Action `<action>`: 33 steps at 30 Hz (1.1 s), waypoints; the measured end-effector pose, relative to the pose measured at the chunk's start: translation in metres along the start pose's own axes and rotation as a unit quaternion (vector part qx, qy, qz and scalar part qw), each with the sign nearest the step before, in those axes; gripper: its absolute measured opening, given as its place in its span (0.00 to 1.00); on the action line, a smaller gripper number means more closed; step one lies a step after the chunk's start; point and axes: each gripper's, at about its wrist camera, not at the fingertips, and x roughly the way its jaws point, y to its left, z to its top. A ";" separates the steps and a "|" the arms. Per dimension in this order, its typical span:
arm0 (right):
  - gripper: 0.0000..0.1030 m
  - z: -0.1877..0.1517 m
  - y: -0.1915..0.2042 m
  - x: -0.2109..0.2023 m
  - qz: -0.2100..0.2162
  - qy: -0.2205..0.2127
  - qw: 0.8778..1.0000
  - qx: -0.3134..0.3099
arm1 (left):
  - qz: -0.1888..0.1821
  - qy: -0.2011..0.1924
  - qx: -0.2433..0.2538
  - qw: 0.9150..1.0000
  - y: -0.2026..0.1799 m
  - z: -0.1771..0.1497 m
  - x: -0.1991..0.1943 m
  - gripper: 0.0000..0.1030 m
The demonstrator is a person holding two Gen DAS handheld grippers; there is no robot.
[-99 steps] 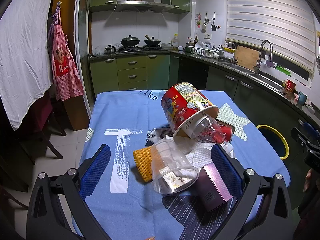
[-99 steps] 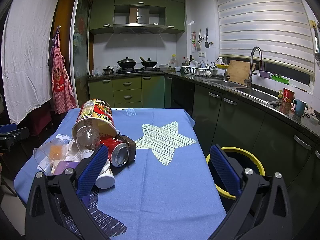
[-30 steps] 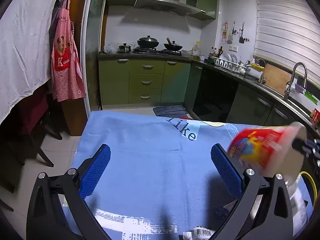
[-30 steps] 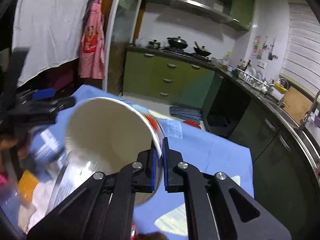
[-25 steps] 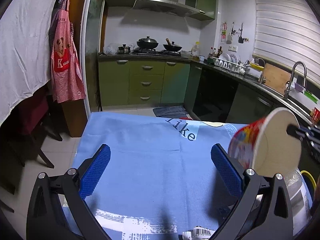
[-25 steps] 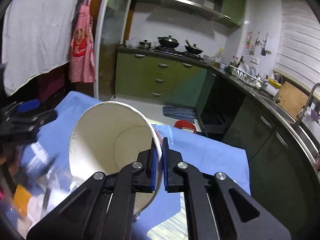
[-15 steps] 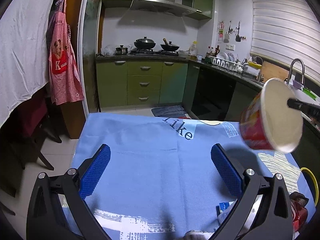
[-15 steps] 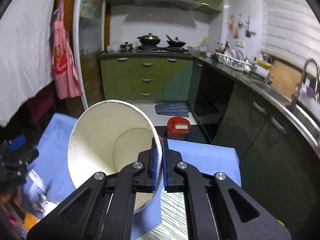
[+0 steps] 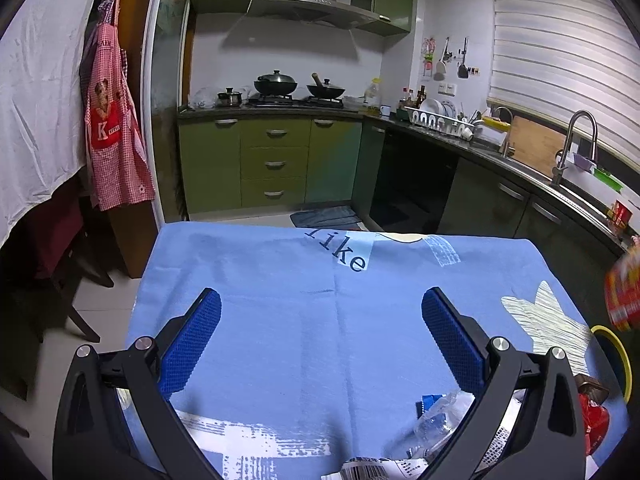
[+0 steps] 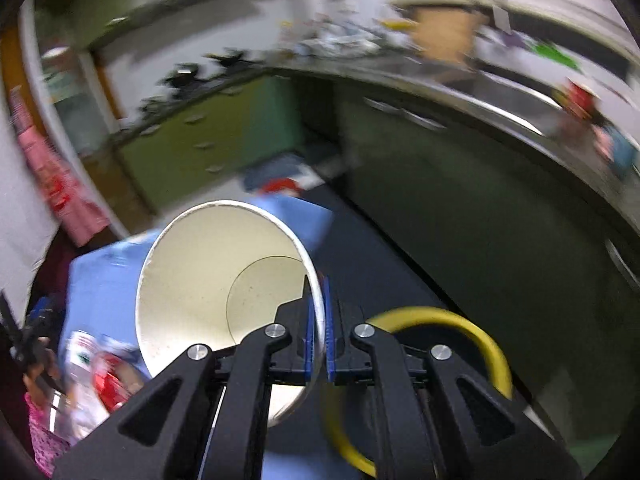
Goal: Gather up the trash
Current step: 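Carry the noodle cup over the yellow-rimmed bin and open the right gripper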
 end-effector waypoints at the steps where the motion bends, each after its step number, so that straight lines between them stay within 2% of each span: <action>1: 0.05 -0.008 -0.023 -0.003 -0.016 0.009 1.000 0.017 | -0.001 0.002 -0.001 1.000 0.000 0.000 0.000 0.97; 5: 0.05 -0.038 -0.087 0.010 -0.037 0.051 0.995 0.076 | -0.004 0.006 0.001 1.000 -0.004 -0.002 0.001 0.97; 15: 0.06 -0.101 -0.149 0.129 -0.085 0.168 0.973 0.132 | -0.001 0.010 0.013 1.000 -0.009 -0.005 0.003 0.97; 21: 0.11 -0.124 -0.156 0.168 -0.093 0.204 0.965 0.135 | -0.003 0.017 0.007 1.000 -0.007 -0.005 0.006 0.97; 26: 0.16 -0.127 -0.152 0.186 -0.113 0.222 0.960 0.128 | -0.005 0.012 0.018 1.000 -0.012 -0.004 0.003 0.97; 27: 0.22 -0.125 -0.151 0.186 -0.117 0.219 0.961 0.126 | -0.005 0.011 0.021 1.000 -0.012 -0.004 0.002 0.97; 28: 0.28 -0.122 -0.150 0.185 -0.140 0.216 0.960 0.113 | -0.005 0.011 0.024 1.000 -0.014 -0.004 0.002 0.97; 29: 0.29 -0.120 -0.149 0.183 -0.157 0.216 0.958 0.103 | -0.005 0.011 0.026 1.000 -0.015 -0.005 0.002 0.97; 33: 0.30 -0.113 -0.140 0.159 -0.149 0.195 0.965 0.095 | -0.010 0.014 0.031 0.999 -0.018 -0.004 -0.001 0.97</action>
